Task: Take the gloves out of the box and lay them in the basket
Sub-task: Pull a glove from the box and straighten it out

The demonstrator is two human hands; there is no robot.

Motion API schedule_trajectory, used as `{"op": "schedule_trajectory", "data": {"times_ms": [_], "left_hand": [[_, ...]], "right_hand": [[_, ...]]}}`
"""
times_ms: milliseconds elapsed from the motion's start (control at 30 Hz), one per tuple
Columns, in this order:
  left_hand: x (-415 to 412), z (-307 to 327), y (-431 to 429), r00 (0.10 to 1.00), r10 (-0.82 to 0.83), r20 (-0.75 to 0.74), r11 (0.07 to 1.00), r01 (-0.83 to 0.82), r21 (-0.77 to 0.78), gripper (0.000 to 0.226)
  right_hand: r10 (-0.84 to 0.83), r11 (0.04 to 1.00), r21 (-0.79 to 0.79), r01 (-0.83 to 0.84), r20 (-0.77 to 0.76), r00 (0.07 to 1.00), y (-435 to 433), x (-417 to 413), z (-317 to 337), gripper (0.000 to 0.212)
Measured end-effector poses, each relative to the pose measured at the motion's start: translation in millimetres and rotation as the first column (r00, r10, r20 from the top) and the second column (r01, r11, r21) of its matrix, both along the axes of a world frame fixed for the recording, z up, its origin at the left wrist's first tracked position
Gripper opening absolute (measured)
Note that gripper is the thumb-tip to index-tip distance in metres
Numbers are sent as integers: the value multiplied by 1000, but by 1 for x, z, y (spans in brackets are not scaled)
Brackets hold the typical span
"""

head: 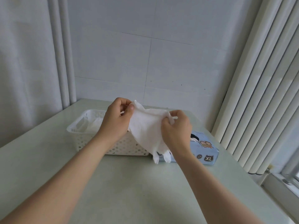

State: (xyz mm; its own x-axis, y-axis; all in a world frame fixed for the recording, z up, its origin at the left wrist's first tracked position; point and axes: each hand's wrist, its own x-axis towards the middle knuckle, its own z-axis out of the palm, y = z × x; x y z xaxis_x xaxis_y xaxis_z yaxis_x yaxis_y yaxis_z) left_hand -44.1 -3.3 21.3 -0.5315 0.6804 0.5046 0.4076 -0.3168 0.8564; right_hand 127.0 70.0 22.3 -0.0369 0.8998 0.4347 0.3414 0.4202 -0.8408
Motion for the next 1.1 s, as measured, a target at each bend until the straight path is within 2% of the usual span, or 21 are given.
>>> {"op": "schedule_trajectory", "data": {"times_ms": [100,167,267,333,433,533,600,667,767,833,900,933,1033,1100], "left_hand": [[-7,3,-3,996,87,-26,996,-86,13,13],[-15,4,-4,991,134,-11,991,-134,19,13],[-30,6,-7,977,211,19,977,-211,21,12],[-41,5,-6,958,286,-8,958,-286,0,11],[-57,3,-6,904,411,-115,907,-419,-51,10],[-74,0,-4,856,484,-179,858,-505,-93,11],[-80,-3,-4,816,524,-244,817,-563,-127,9],[-80,-6,-6,770,539,-342,768,-616,-174,10],[-76,-7,-10,648,497,-577,687,-700,-195,21],[-75,-6,-10,626,421,-656,731,-663,-163,27],[-74,-5,-9,706,292,-645,829,-523,-197,34],[-72,-4,-9,748,220,-626,851,-461,-251,37],[-67,-3,-11,811,60,-582,822,-371,-432,42],[-67,-4,-12,826,19,-563,797,-352,-490,44]], "right_hand": [[-116,977,196,80,184,976,7,-21,10,15],[-206,940,329,91,332,921,14,-31,17,13],[-301,867,498,11,507,807,21,-48,29,19],[-306,840,535,-86,599,740,26,-59,35,25],[-191,878,444,-180,668,719,34,-75,46,32],[56,966,167,-198,612,789,46,-88,47,39],[133,983,26,-183,590,797,51,-92,43,40],[118,991,-17,-135,603,789,51,-94,40,33],[97,991,14,-131,593,799,45,-96,43,39],[170,969,44,-241,588,791,37,-99,49,28],[287,920,27,-392,633,719,28,-98,56,11],[348,889,-16,-458,675,651,21,-97,58,12],[397,824,-115,-554,815,422,9,-93,55,28],[386,811,-118,-573,844,373,9,-91,50,38]]}}
